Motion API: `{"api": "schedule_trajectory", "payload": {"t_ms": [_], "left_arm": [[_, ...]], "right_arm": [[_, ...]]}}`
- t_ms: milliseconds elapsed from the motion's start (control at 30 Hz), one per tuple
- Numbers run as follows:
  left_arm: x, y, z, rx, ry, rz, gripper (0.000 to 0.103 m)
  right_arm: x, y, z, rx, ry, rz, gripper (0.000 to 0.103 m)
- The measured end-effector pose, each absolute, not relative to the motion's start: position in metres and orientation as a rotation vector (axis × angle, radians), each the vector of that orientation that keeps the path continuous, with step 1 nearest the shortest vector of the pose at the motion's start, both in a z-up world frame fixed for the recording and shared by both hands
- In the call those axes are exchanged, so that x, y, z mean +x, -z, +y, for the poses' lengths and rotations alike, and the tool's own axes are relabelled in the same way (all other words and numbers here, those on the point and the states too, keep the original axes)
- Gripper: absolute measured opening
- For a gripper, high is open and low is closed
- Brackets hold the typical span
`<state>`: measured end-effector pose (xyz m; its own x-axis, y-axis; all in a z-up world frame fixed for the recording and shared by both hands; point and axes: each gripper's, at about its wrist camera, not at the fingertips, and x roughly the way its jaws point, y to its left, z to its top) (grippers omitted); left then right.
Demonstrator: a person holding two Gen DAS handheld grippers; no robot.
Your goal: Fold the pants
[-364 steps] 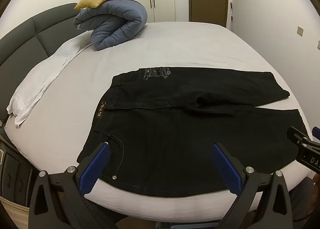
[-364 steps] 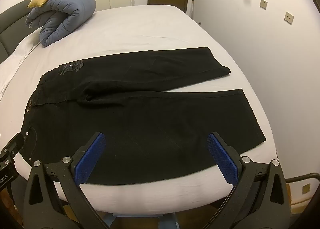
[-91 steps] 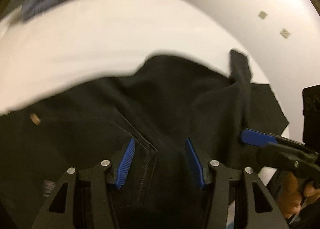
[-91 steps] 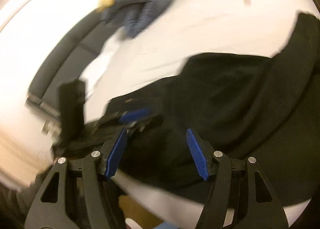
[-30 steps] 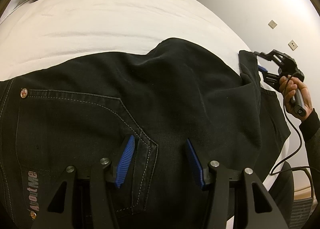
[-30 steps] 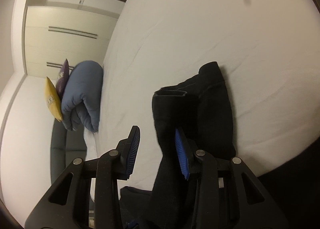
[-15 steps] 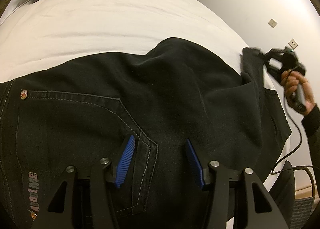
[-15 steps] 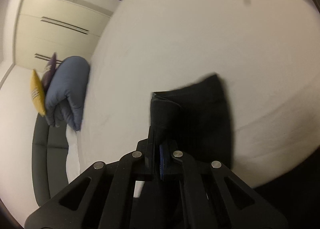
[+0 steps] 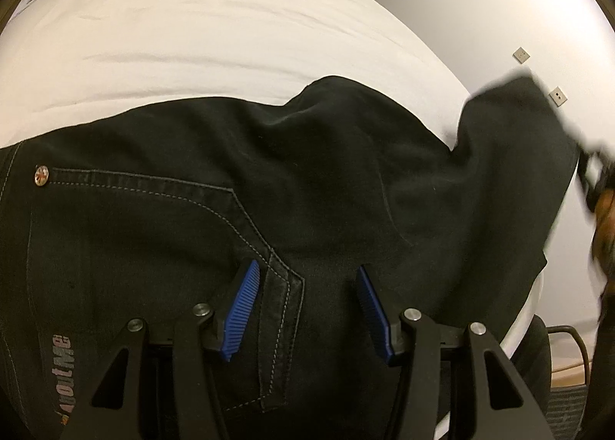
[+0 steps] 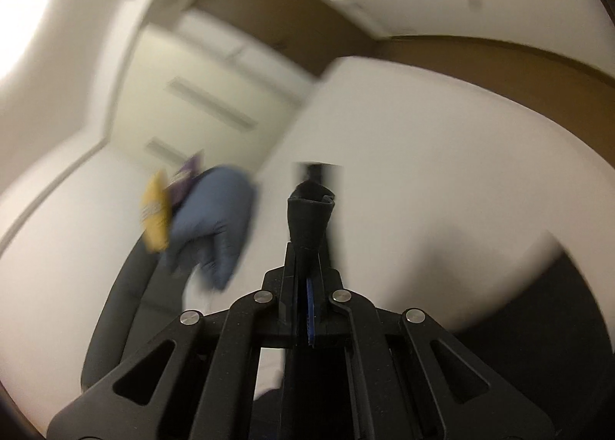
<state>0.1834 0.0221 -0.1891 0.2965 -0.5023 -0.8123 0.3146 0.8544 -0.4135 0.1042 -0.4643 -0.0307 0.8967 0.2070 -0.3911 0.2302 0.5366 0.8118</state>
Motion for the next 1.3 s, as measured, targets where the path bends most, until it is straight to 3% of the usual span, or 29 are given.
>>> {"api": "schedule_trajectory", "payload": {"t_ms": [133, 267, 700, 1033, 1233, 1300], "left_arm": [[0.187, 0.188, 0.019, -0.152, 0.554, 1.157, 0.054], [0.191, 0.186, 0.015, -0.140, 0.555, 1.166, 0.054], [0.194, 0.182, 0.011, -0.060, 0.554, 1.175, 0.055], [0.192, 0.174, 0.009, -0.053, 0.537, 1.163, 0.052], [0.174, 0.152, 0.004, -0.055, 0.516, 1.094, 0.052], [0.169, 0.145, 0.000, -0.074, 0.536, 1.070, 0.059]], "right_arm": [[-0.010, 0.127, -0.495, 1.258, 0.298, 0.526, 0.002], [-0.074, 0.166, -0.496, 1.362, 0.396, 0.521, 0.002], [-0.143, 0.153, -0.485, 1.371, 0.470, 0.501, 0.002], [-0.102, 0.157, -0.494, 1.305, 0.454, 0.563, 0.001], [-0.090, 0.139, -0.498, 1.296, 0.471, 0.584, 0.010], [-0.088, 0.117, -0.491, 1.181, 0.584, 0.636, 0.019]]}}
